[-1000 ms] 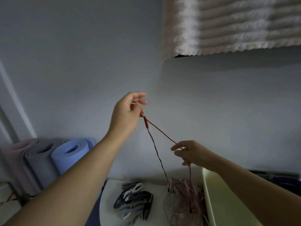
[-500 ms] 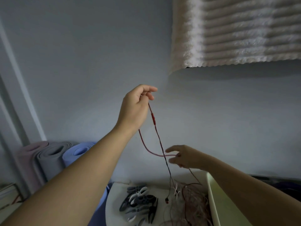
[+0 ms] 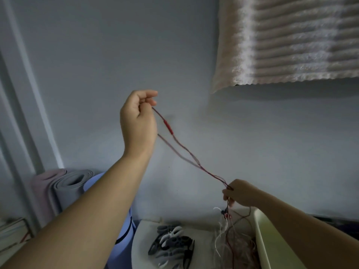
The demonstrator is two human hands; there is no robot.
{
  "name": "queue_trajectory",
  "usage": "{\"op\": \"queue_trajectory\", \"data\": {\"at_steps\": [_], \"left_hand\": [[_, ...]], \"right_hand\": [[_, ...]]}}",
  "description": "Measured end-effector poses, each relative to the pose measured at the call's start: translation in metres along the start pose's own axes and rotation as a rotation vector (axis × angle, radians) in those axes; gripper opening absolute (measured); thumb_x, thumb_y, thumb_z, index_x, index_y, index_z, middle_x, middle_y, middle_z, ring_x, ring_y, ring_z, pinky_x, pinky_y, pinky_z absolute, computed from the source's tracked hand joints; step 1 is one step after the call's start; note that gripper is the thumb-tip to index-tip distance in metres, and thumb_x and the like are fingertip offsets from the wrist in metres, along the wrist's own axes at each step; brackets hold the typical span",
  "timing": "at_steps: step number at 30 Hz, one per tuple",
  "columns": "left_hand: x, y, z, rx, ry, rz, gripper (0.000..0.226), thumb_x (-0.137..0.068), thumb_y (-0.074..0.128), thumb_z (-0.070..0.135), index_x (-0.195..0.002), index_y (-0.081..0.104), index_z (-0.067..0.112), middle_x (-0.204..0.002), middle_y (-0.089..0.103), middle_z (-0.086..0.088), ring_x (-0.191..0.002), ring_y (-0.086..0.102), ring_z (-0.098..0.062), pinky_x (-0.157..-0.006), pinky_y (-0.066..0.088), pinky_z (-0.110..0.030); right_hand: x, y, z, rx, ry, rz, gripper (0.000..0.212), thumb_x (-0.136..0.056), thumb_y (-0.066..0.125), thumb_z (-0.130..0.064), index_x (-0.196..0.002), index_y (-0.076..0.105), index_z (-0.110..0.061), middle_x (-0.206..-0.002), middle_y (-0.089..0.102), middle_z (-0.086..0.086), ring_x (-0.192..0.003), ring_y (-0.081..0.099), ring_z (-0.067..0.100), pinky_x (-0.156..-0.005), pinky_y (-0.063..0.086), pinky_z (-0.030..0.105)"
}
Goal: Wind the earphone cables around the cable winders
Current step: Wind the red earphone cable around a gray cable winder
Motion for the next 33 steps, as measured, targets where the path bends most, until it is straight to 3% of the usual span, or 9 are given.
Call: {"op": "queue_trajectory", "data": {"at_steps": [3, 7, 13, 15, 17, 19, 23, 28, 33], "left_hand": [[0.013, 0.000, -0.020, -0.052, -0.072, -0.053, 0.045, -0.084, 0.037, -0.006, -0.081, 0.061, 0.031, -0.076, 0.056, 0.010, -0.062, 0.047, -0.010, -0.068, 0.039, -0.032], [0.036, 0.007, -0.048, -0.157, -0.178, -0.196, 0.044, -0.088, 0.039, -0.008, -0.081, 0.061, 0.030, -0.080, 0.056, 0.009, -0.062, 0.046, -0.009, -0.067, 0.041, -0.030], [0.062, 0.014, -0.082, -0.237, -0.297, -0.346, 0.043, -0.090, 0.041, -0.006, -0.082, 0.062, 0.031, -0.084, 0.059, 0.011, -0.061, 0.045, -0.004, -0.062, 0.037, -0.025], [0.070, 0.017, -0.092, -0.289, -0.350, -0.440, 0.042, -0.092, 0.042, -0.004, -0.084, 0.061, 0.032, -0.088, 0.059, 0.013, -0.064, 0.046, -0.002, -0.068, 0.039, -0.026], [0.084, 0.024, -0.100, -0.340, -0.408, -0.577, 0.035, -0.094, 0.044, -0.001, -0.089, 0.062, 0.029, -0.091, 0.060, 0.014, -0.066, 0.047, 0.000, -0.073, 0.039, -0.024], [0.098, 0.030, -0.106, -0.385, -0.445, -0.704, 0.030, -0.095, 0.047, 0.002, -0.092, 0.061, 0.028, -0.092, 0.061, 0.013, -0.070, 0.048, -0.001, -0.071, 0.039, -0.021], [0.115, 0.039, -0.113, -0.418, -0.485, -0.806, 0.026, -0.097, 0.051, 0.011, -0.091, 0.060, 0.034, -0.099, 0.062, 0.015, -0.087, 0.055, -0.002, -0.079, 0.041, -0.021], [0.130, 0.051, -0.114, -0.477, -0.477, -0.895, 0.016, -0.097, 0.053, 0.022, -0.105, 0.060, 0.035, -0.108, 0.059, 0.017, -0.110, 0.054, -0.005, -0.089, 0.036, -0.018], [0.140, 0.073, -0.096, -0.412, -0.491, -0.962, 0.067, -0.083, 0.054, 0.064, -0.140, 0.041, 0.032, -0.130, 0.052, 0.015, -0.115, 0.047, -0.004, -0.093, 0.033, -0.023]], "right_hand": [[0.001, -0.028, -0.003, -0.094, -0.012, 0.175, 0.033, -0.099, 0.046, -0.024, -0.073, 0.064, -0.019, -0.066, 0.064, -0.007, -0.055, 0.053, 0.005, -0.052, 0.038, 0.012], [0.009, -0.060, -0.015, -0.219, -0.036, 0.354, 0.030, -0.099, 0.046, -0.024, -0.088, 0.071, -0.012, -0.073, 0.068, -0.003, -0.050, 0.047, 0.003, -0.042, 0.032, 0.011], [0.033, -0.103, -0.023, -0.330, -0.122, 0.770, 0.025, -0.098, 0.046, -0.018, -0.098, 0.071, -0.013, -0.081, 0.069, -0.001, -0.058, 0.052, 0.003, -0.049, 0.037, 0.011], [0.029, -0.097, -0.024, -0.230, -0.106, 0.634, 0.024, -0.096, 0.049, -0.017, -0.096, 0.073, -0.013, -0.086, 0.072, 0.003, -0.070, 0.062, 0.013, -0.062, 0.047, 0.024], [0.024, -0.085, -0.016, -0.144, -0.051, 0.459, 0.024, -0.095, 0.050, -0.017, -0.090, 0.074, -0.011, -0.089, 0.073, 0.005, -0.075, 0.064, 0.018, -0.068, 0.049, 0.025], [0.026, -0.086, -0.012, -0.154, -0.068, 0.495, 0.025, -0.095, 0.051, -0.018, -0.086, 0.074, -0.010, -0.085, 0.072, 0.005, -0.076, 0.063, 0.021, -0.070, 0.049, 0.029], [0.026, -0.081, -0.022, -0.080, -0.129, 0.391, 0.026, -0.093, 0.054, -0.017, -0.074, 0.070, -0.011, -0.064, 0.061, -0.010, -0.053, 0.052, -0.001, -0.048, 0.035, 0.014], [0.029, -0.077, -0.027, -0.134, -0.159, 0.324, 0.024, -0.094, 0.054, -0.019, -0.081, 0.073, -0.011, -0.066, 0.064, -0.015, -0.043, 0.048, -0.008, -0.043, 0.033, 0.008], [0.039, -0.079, -0.045, -0.141, -0.221, 0.285, 0.028, -0.094, 0.055, -0.023, -0.073, 0.071, -0.014, -0.051, 0.057, -0.016, -0.040, 0.047, -0.004, -0.042, 0.032, 0.009]]}}
Point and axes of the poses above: each hand's wrist, its own x-axis away from the middle knuckle, its own y-axis out of the palm, z = x × y, the point moved 6 cm from there along -x, towards the middle knuckle
